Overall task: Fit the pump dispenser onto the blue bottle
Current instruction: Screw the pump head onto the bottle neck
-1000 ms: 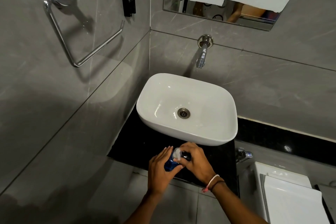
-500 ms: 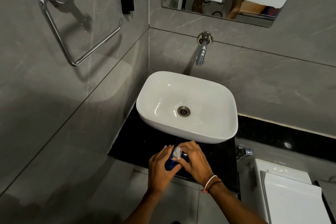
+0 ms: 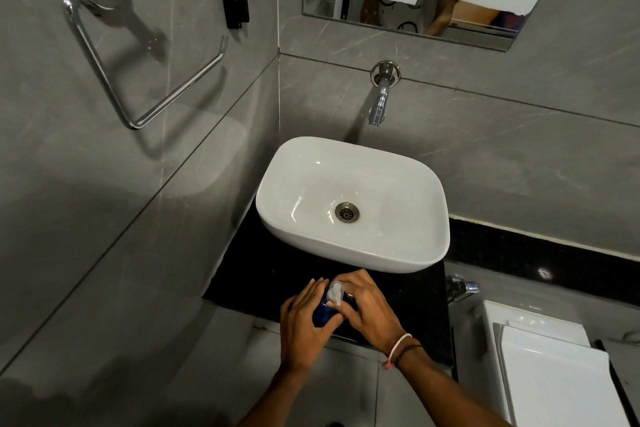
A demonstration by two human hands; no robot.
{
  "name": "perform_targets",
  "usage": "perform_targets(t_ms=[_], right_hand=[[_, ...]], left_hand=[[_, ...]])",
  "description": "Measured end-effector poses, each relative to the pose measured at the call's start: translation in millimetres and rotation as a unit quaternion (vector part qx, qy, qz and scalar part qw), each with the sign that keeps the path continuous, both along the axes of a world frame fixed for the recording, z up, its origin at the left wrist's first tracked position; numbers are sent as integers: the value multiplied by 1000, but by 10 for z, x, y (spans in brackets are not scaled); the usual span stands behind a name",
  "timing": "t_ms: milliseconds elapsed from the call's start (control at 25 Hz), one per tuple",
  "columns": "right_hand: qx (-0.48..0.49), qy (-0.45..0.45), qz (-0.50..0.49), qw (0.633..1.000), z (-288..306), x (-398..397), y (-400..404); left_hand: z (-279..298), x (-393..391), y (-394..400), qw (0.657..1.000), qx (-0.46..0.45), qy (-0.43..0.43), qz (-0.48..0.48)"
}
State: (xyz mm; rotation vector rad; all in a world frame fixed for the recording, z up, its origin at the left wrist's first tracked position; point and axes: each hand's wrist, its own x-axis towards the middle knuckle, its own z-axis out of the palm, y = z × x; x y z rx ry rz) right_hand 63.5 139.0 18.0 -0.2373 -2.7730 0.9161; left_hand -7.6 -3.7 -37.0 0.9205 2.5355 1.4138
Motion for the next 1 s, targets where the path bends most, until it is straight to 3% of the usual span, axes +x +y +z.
perform_targets(t_ms=[160, 280, 480, 760, 880, 1000], right_hand=[[-43, -38, -28, 998, 115, -19, 60], [-101, -66, 21, 992, 271, 22, 184], [-16, -66, 72, 995, 415, -12, 212], [-36, -44, 39, 998, 411, -8, 130], [-153, -32, -66, 986, 302, 79, 171], [-301, -126, -198, 925, 150, 129, 232]], left_hand=[[-7, -32, 4, 1000, -1, 10, -11], [18, -29, -6, 1000, 9, 14, -2], [36, -42, -10, 1000, 14, -3, -19], [23, -41, -10, 1000, 3, -16, -27], [32, -16, -11, 997, 20, -64, -32], [15, 40, -19, 986, 55, -154, -13]])
